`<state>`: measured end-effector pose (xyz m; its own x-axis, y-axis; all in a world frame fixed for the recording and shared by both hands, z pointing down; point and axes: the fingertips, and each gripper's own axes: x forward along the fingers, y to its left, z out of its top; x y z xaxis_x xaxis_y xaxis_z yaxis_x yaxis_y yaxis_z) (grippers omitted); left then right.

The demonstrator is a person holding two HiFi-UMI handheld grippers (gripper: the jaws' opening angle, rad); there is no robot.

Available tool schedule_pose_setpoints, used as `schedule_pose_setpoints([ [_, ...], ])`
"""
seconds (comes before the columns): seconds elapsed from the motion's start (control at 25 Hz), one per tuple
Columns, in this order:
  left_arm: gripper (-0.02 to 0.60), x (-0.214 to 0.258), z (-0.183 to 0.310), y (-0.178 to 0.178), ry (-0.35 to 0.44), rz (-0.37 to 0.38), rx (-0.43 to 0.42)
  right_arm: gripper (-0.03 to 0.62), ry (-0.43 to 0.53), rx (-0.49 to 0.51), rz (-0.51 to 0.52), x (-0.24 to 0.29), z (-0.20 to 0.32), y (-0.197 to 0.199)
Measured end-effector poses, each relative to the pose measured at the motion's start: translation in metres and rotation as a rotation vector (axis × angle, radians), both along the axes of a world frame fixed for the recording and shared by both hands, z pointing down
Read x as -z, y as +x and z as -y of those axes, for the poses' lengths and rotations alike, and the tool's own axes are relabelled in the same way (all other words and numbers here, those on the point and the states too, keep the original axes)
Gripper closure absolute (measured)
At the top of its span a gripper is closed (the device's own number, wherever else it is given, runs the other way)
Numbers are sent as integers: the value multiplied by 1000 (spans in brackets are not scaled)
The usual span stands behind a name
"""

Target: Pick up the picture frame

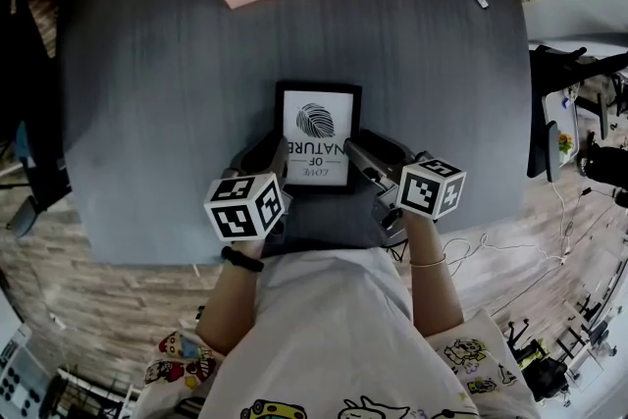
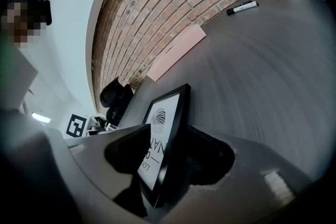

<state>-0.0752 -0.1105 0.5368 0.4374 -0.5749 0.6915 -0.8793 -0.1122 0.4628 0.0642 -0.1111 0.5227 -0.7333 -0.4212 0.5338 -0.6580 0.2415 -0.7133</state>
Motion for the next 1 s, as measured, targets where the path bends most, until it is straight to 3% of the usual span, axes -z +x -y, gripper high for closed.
schedule_pose_setpoints([
  [0.28,499,0,0,-1,-18,-33,-2,393,-127,46,77,-2,-1,-4],
  [0.48,499,-1,0,-1,-30,-55,-4,396,-237,39,252,1,-4,-14],
  [0.64,499,-1,0,-1,-39,-70,-5,413,-247,48,293,3,-2,-15],
  [0.8,499,-1,1,-1,-45,-84,-2,425,-265,55,411,14,0,-21],
  [1.0,499,-2,2,0,-55,-99,-1,439,-258,67,422,14,2,-20],
])
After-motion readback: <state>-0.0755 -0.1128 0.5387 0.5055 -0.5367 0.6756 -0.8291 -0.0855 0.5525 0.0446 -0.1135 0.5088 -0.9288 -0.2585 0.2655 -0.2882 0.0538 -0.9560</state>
